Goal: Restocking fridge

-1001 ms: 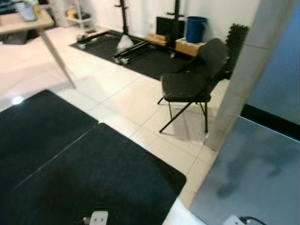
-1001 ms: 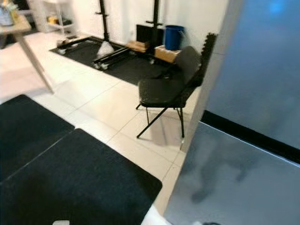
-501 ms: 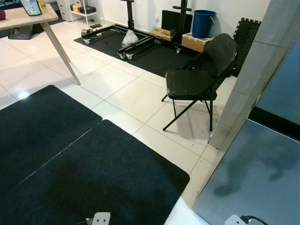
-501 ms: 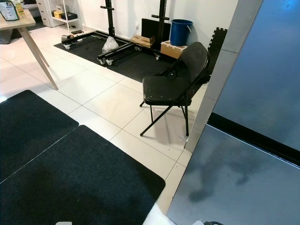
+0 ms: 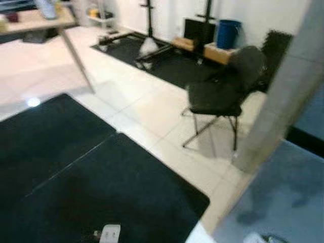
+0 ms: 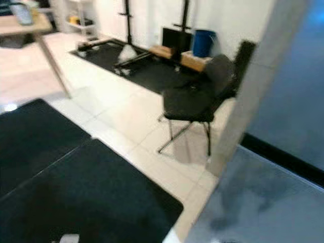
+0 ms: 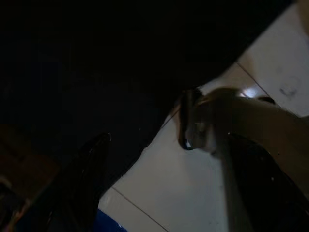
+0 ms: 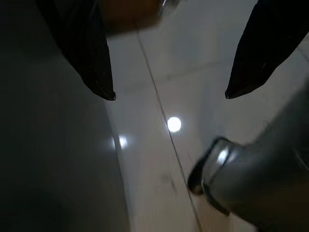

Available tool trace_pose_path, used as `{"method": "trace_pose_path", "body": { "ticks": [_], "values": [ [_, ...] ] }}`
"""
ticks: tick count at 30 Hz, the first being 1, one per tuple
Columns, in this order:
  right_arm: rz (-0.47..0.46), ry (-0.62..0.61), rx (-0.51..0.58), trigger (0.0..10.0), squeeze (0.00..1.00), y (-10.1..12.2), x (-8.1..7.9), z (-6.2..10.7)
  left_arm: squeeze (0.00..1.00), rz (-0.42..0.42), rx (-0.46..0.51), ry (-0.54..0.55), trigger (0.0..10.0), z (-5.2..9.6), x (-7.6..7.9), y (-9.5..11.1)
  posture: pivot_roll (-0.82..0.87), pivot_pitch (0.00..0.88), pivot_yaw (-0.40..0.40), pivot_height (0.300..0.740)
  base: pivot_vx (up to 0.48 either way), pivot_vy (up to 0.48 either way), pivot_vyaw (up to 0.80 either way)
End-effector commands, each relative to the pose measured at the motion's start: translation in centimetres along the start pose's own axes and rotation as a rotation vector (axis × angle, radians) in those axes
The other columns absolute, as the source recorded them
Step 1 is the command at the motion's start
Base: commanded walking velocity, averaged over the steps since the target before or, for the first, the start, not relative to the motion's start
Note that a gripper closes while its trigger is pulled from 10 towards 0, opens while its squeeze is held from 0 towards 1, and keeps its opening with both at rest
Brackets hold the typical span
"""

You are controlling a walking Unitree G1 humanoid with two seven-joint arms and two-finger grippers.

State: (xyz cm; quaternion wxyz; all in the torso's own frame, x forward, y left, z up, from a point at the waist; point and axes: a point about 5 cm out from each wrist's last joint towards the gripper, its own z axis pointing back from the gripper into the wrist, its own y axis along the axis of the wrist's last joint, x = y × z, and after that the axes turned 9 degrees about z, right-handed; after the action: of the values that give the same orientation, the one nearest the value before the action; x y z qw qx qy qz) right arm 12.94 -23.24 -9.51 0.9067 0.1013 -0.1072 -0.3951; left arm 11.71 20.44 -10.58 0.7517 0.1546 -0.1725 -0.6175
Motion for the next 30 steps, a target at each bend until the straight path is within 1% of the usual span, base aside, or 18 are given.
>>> {"method": "trace_pose_path", "body": {
  "ticks": [1, 17, 30],
  "values": [
    [0.010, -0.005, -0.017, 10.0, 0.00, -0.57, 0.42, 0.24, 0.00, 0.012, -0.026, -0.003, 10.0, 0.06, 0.23, -0.75, -0.08, 0.000, -0.053, 0.740, 0.000, 0.000, 0.80],
    [0.014, 0.005, -0.010, 10.0, 0.00, -0.47, 0.22, 0.18, 0.00, 0.010, -0.024, -0.005, 10.0, 0.06, 0.18, -0.69, -0.08, 0.000, -0.050, 0.740, 0.000, 0.000, 0.79],
    [0.033, -0.016, -0.019, 10.0, 0.00, -0.50, 0.37, 0.19, 0.00, 0.014, -0.023, -0.018, 10.0, 0.02, 0.45, -0.68, -0.08, 0.000, -0.052, 0.740, 0.000, 0.000, 0.00]
  ]
}}
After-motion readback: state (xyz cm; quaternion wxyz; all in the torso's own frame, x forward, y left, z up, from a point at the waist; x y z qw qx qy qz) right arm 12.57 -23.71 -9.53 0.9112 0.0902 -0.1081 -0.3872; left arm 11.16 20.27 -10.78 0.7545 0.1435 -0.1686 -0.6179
